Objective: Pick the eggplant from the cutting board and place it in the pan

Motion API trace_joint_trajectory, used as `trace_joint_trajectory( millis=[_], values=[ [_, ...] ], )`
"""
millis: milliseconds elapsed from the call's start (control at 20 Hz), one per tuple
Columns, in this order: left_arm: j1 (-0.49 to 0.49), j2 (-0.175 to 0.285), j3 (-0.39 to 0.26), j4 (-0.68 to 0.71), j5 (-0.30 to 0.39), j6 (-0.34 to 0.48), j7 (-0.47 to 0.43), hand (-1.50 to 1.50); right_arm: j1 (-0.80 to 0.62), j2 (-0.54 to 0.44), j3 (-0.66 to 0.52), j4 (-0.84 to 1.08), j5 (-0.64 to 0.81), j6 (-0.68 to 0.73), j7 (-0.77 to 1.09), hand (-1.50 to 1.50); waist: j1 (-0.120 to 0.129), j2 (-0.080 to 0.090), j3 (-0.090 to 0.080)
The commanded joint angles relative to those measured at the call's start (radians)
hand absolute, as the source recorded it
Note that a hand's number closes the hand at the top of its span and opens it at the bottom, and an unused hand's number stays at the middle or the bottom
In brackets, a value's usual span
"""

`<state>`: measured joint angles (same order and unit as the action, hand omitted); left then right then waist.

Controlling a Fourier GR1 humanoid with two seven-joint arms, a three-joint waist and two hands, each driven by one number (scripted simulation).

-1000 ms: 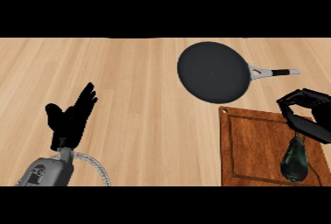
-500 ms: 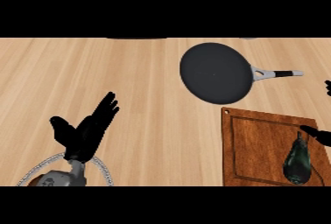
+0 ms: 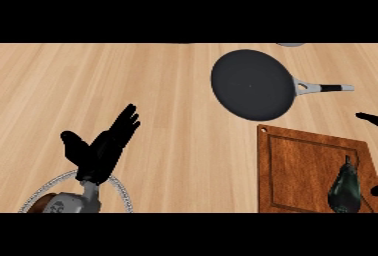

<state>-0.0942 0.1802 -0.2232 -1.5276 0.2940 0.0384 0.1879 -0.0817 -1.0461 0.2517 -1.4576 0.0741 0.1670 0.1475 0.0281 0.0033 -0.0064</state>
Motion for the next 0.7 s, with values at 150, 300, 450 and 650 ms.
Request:
trace_joint_trajectory(
  millis=[150,300,450,650],
  values=[
    [0.005,-0.005,0.004,0.034,0.013,-0.032,-0.024,0.0,-0.119,-0.057,0.176,-0.168,-0.012,0.327,0.391,-1.5,0.014,0.002,-0.001],
    [-0.041,0.007,0.021,-0.012,0.005,-0.002,0.042,0.0,-0.189,0.013,0.221,-0.197,-0.049,0.419,0.551,-1.5,0.006,-0.001,0.003],
    [0.008,0.027,0.045,0.015,0.016,-0.044,-0.004,0.0,-0.236,0.116,0.252,-0.207,-0.062,0.453,0.704,-1.5,-0.009,-0.002,0.005],
    [0.009,-0.037,0.002,-0.067,-0.019,0.029,0.062,0.0,-0.218,0.248,0.25,-0.264,-0.078,0.409,0.881,-1.5,-0.023,-0.005,0.006]
  ],
)
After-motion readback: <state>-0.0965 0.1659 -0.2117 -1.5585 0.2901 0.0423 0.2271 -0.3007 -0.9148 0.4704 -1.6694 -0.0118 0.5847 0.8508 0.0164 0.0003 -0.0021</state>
